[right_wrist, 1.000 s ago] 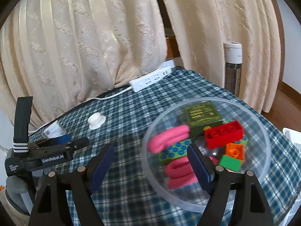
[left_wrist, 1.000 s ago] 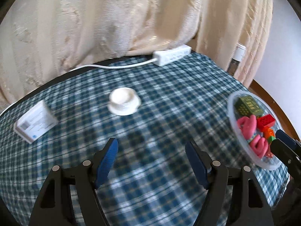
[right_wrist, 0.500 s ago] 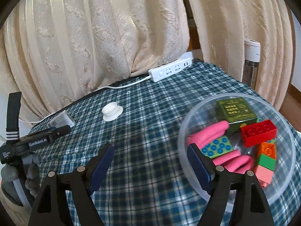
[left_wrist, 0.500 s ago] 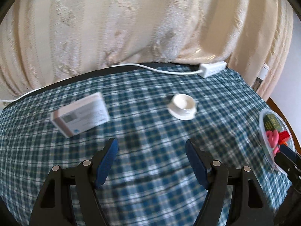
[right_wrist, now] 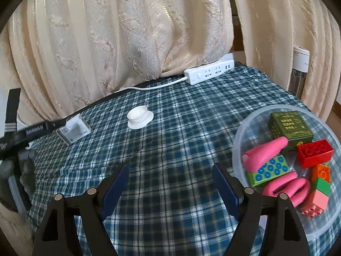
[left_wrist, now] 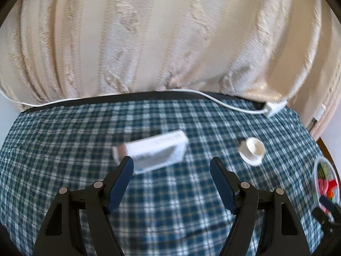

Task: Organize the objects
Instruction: 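Move both grippers back over the table toward the white box and cap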

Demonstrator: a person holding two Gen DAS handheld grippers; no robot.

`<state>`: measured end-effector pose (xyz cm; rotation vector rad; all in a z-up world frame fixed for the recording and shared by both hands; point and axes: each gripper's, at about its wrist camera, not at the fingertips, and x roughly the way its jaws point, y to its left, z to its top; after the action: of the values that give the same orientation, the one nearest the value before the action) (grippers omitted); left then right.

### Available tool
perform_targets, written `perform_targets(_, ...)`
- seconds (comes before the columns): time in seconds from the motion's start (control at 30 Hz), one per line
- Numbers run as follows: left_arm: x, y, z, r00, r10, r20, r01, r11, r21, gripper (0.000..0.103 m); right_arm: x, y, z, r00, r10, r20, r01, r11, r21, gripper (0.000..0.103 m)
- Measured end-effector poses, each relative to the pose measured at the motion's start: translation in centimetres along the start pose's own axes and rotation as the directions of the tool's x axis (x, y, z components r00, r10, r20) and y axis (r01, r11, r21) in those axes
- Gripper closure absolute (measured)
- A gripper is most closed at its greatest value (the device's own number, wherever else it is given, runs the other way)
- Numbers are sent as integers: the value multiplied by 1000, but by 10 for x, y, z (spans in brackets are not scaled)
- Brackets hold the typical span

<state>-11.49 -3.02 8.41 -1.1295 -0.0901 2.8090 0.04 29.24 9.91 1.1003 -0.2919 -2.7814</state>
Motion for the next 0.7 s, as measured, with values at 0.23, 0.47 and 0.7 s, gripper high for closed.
perform_targets(0.23, 14, 34, 13, 999, 44, 2, -44, 996, -80, 28, 9, 10, 1, 1000, 11, -19, -12, 1000, -16, 20)
perform_targets(0.47, 31, 51, 16, 998, 64, -18, -66, 990, -125, 28, 18, 18, -3, 999, 23, -45, -24, 999, -23, 20)
perform_targets(0.7, 46, 57, 10, 996, 60, -64, -68, 987, -145, 28, 22, 21, -5, 998, 29, -53, -30, 999, -25, 20)
